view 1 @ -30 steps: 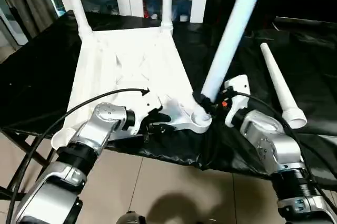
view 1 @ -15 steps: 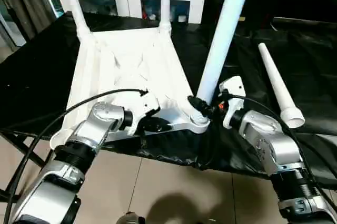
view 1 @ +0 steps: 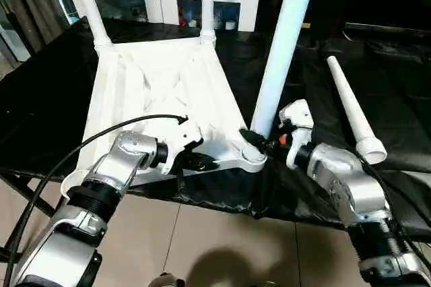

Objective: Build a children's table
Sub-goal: Insert table leg to table base

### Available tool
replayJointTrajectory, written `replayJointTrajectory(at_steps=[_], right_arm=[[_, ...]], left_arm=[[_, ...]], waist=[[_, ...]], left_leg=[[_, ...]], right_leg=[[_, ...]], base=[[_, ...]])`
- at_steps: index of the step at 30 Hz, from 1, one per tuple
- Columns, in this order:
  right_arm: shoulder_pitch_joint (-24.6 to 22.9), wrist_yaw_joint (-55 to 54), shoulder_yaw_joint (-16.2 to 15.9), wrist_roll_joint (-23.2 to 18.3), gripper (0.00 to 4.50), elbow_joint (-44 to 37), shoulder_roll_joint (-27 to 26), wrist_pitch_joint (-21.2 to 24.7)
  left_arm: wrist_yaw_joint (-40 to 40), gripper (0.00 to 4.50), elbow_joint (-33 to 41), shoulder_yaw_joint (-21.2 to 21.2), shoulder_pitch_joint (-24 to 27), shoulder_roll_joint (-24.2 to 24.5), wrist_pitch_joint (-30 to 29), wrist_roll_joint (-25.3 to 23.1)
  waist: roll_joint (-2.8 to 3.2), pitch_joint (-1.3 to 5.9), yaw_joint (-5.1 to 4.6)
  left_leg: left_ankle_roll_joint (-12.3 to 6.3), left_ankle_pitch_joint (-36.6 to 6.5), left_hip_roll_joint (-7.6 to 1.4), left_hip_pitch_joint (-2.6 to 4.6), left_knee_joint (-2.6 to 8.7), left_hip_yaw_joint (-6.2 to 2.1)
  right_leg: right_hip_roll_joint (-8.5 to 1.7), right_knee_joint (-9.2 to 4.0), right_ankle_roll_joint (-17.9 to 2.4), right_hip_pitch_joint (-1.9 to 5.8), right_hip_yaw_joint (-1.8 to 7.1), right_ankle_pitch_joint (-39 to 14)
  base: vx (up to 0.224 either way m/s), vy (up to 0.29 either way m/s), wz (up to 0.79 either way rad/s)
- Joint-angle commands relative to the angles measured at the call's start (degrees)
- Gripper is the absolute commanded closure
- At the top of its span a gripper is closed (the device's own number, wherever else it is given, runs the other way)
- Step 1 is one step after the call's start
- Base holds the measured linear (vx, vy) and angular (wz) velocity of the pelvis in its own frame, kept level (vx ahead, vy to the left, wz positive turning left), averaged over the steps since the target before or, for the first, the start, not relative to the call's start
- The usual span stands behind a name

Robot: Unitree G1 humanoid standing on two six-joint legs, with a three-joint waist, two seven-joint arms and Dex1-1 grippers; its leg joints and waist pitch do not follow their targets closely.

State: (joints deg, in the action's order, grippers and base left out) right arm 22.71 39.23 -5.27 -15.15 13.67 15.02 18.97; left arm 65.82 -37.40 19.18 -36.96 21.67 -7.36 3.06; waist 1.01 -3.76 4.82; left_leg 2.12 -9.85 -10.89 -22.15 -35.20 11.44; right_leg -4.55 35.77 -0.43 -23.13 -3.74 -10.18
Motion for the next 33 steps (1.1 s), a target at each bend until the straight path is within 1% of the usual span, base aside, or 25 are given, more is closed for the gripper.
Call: replayJointTrajectory(at_steps=[1, 5, 9, 10, 11, 12, 13, 14, 15, 16, 18, 20, 21, 22, 24, 26, 28, 30, 31, 32, 33], right_arm=[[-0.6, 0.7, -1.1, 0.3, 2.59, -0.4, 0.7, 2.0], [-0.7, 1.1, -1.3, 0.3, 2.59, -0.8, 1.0, 2.4], [-0.1, 0.4, -0.2, 0.5, 2.59, 1.8, 0.3, 1.3], [0.5, -0.1, 0.9, -0.3, 2.59, 3.5, -0.6, 1.1], [0.5, -0.1, 0.9, -0.3, 2.59, 3.5, -0.6, 1.1], [1.0, -0.5, 1.7, -0.8, 2.59, 4.7, -1.1, 0.9], [1.4, -0.9, 2.7, -1.5, 2.59, 6.1, -1.6, 1.0], [1.8, -1.3, 3.4, -2.1, 2.59, 7.1, -2.0, 1.0], [2.1, -1.7, 4.7, -3.1, 2.59, 8.5, -2.4, 1.0], [2.1, -1.7, 4.9, -3.2, 2.59, 8.7, -2.4, 1.0], [1.7, -1.9, 7.1, -5.1, 2.59, 9.9, -2.9, 1.1], [0.5, -1.3, 8.3, -6.1, 2.59, 10.5, -2.9, 0.7], [-0.2, -1.1, 8.4, -6.1, 2.59, 10.5, -2.9, 0.4], [-1.5, -0.6, 8.3, -6.0, 2.59, 10.4, -2.9, 0.0], [-2.7, -0.3, 8.1, -5.6, 2.6, 10.3, -3.0, -0.8], [-4.1, -0.2, 7.7, -5.0, 2.6, 10.4, -3.0, -2.0], [-5.4, -0.6, 7.4, -4.2, 2.6, 10.2, -2.9, -3.4], [-6.7, -1.2, 6.9, -3.4, 2.6, 9.3, -2.9, -4.3], [-7.4, -1.7, 6.9, -3.4, 2.6, 8.8, -3.1, -4.8], [-7.8, -2.0, 7.0, -3.4, 2.6, 8.5, -3.2, -5.0], [-8.2, -2.4, 7.0, -3.3, 2.6, 8.2, -3.4, -5.6]], left_arm=[[-0.4, 4.5, -1.6, -0.2, 0.1, 0.1, 0.0, -1.0], [-0.5, 4.5, -2.0, -0.3, -0.1, -0.2, 0.3, -1.0], [0.1, 4.5, -2.2, -0.4, -0.3, -0.5, 1.3, -0.8], [0.4, 4.5, -2.4, -0.5, -0.4, -0.6, 1.7, -0.8], [0.4, 4.5, -2.4, -0.5, -0.4, -0.6, 1.7, -0.8], [0.4, 4.5, -2.6, -0.5, -0.5, -0.6, 2.0, -1.0], [0.3, 4.5, -2.9, -0.6, -0.7, -0.6, 2.2, -1.1], [0.3, 4.5, -3.1, -0.6, -0.8, -0.7, 2.3, -1.2], [0.1, 4.5, -3.4, -0.8, -1.0, -0.8, 2.5, -1.2], [0.1, 4.5, -3.5, -0.9, -1.0, -0.8, 2.5, -1.2], [-0.3, 4.5, -3.7, -1.1, -1.3, -0.9, 2.5, -1.2], [-0.9, 4.5, -4.1, -1.5, -1.5, -1.0, 2.5, -1.2], [-1.0, 4.5, -4.2, -1.6, -1.5, -1.1, 2.6, -1.2], [-1.4, 4.5, -4.4, -1.8, -1.6, -1.1, 2.7, -1.2], [-1.5, 4.5, -4.7, -1.9, -1.7, -1.2, 2.8, -1.2], [-2.2, 4.5, -5.4, -2.0, -2.0, -1.3, 3.3, -1.5], [-2.6, 4.5, -6.0, -2.2, -2.2, -1.5, 3.5, -1.5], [-2.7, 4.5, -6.1, -2.2, -2.4, -1.5, 3.6, -1.5], [-2.8, 4.5, -6.3, -2.3, -2.5, -1.6, 3.7, -1.6], [-2.9, 4.5, -6.4, -2.4, -2.6, -1.7, 3.7, -1.6], [-3.0, 4.5, -6.6, -2.5, -2.7, -1.8, 3.8, -1.7]], waist=[[-0.26, 4.19, 0.01], [-0.41, 4.17, 0.12], [-0.4, 4.18, 0.13], [-0.17, 4.13, 0.13], [-0.28, 4.11, 0.02], [-0.04, 4.08, 0.08], [-0.17, 4.07, -0.11], [-0.15, 4.02, -0.14], [-0.16, 3.99, -0.26], [-0.16, 3.96, -0.29], [-0.13, 3.94, -0.28], [-0.13, 3.98, -0.24], [-0.5, 4.03, -0.17], [-0.3, 4.09, 0.03], [-0.18, 4.09, 0.18], [-0.25, 4.19, 0.2], [-0.12, 4.2, 0.39], [-0.31, 4.21, 0.31], [-0.09, 4.26, 0.4], [-0.14, 4.21, 0.36], [-0.07, 4.22, 0.42]], left_leg=[[1.41, -15.7, -2.46, 1.53, 4.87, -1.6], [1.41, -15.5, -2.45, 1.51, 4.88, -1.57], [1.32, -15.4, -2.42, 1.5, 4.89, -1.57], [1.39, -15.7, -2.38, 1.51, 4.89, -1.61], [1.43, -16.1, -2.38, 1.51, 4.92, -1.61], [1.59, -16.3, -2.42, 1.53, 4.97, -1.7], [1.7, -17.2, -2.38, 1.63, 4.97, -1.69], [1.95, -17.8, -2.39, 1.63, 5.05, -1.77], [2.02, -18.3, -2.42, 1.75, 5.08, -1.79], [2.07, -18.6, -2.41, 1.73, 5.08, -1.8], [2.19, -19.0, -2.51, 1.84, 5.11, -1.84], [2.09, -18.7, -2.52, 1.87, 5.15, -1.77], [1.94, -18.5, -2.53, 1.85, 5.14, -1.71], [1.83, -17.7, -2.58, 1.76, 5.15, -1.77], [1.69, -17.2, -2.63, 1.75, 5.21, -1.7], [1.36, -16.7, -2.56, 1.78, 5.22, -1.62], [1.17, -16.7, -2.57, 1.91, 5.23, -1.56], [1.16, -17.1, -2.5, 1.8, 5.32, -1.6], [1.17, -17.1, -2.48, 1.83, 5.35, -1.67], [1.14, -17.5, -2.51, 1.87, 5.38, -1.64], [1.23, -17.7, -2.54, 1.96, 5.39, -1.67]], right_leg=[[-4.22, -5.0, -10.8, 2.14, 2.89, -17.6], [-4.3, -5.06, -10.6, 2.16, 2.92, -17.8], [-4.36, -5.18, -10.5, 2.15, 2.94, -18.3], [-4.38, -5.25, -10.4, 2.14, 2.92, -19.0], [-4.41, -5.35, -10.5, 2.12, 2.91, -19.5], [-4.4, -5.34, -10.4, 2.13, 2.88, -19.8], [-4.43, -5.48, -10.5, 2.05, 2.86, -20.6], [-4.4, -5.56, -10.2, 2.1, 2.79, -21.6], [-4.45, -5.65, -10.3, 1.93, 2.82, -22.0], [-4.46, -5.7, -10.3, 1.98, 2.8, -22.4], [-4.54, -5.78, -10.2, 1.88, 2.82, -22.8], [-4.46, -5.81, -10.3, 1.88, 2.82, -22.2], [-4.48, -5.79, -10.3, 1.91, 2.83, -21.8], [-4.57, -5.6, -10.5, 2.01, 2.84, -21.0], [-4.53, -5.57, -10.6, 1.99, 2.85, -19.8], [-4.5, -5.51, -11.0, 2.09, 2.8, -18.6], [-4.53, -5.7, -10.8, 1.96, 2.84, -18.7], [-4.51, -5.73, -10.7, 2.15, 2.79, -19.1], [-4.57, -5.77, -10.4, 2.17, 2.76, -19.8], [-4.53, -5.99, -10.2, 2.04, 2.8, -20.5], [-4.58, -6.01, -10.1, 2.0, 2.8, -20.8]], base=[[0.0, 0.0, 0.0], [0.0, 0.0, 0.0], [0.0, 0.0, 0.0], [0.0, 0.0, 0.0], [0.0, 0.0, 0.0], [0.0, 0.0, 0.0], [0.0, 0.0, 0.0], [0.0, 0.0, 0.0], [0.0, 0.0, 0.0], [0.0, 0.0, 0.0], [0.0, 0.0, 0.0], [0.0, 0.0, 0.0], [0.0, 0.0, 0.0], [0.0, 0.0, 0.0], [0.0, 0.0, 0.0], [0.0, 0.0, 0.0], [0.0, 0.0, 0.0], [0.0, 0.0, 0.0], [0.0, 0.0, 0.0], [0.0, 0.0, 0.0], [0.0, 0.0, 0.0]])
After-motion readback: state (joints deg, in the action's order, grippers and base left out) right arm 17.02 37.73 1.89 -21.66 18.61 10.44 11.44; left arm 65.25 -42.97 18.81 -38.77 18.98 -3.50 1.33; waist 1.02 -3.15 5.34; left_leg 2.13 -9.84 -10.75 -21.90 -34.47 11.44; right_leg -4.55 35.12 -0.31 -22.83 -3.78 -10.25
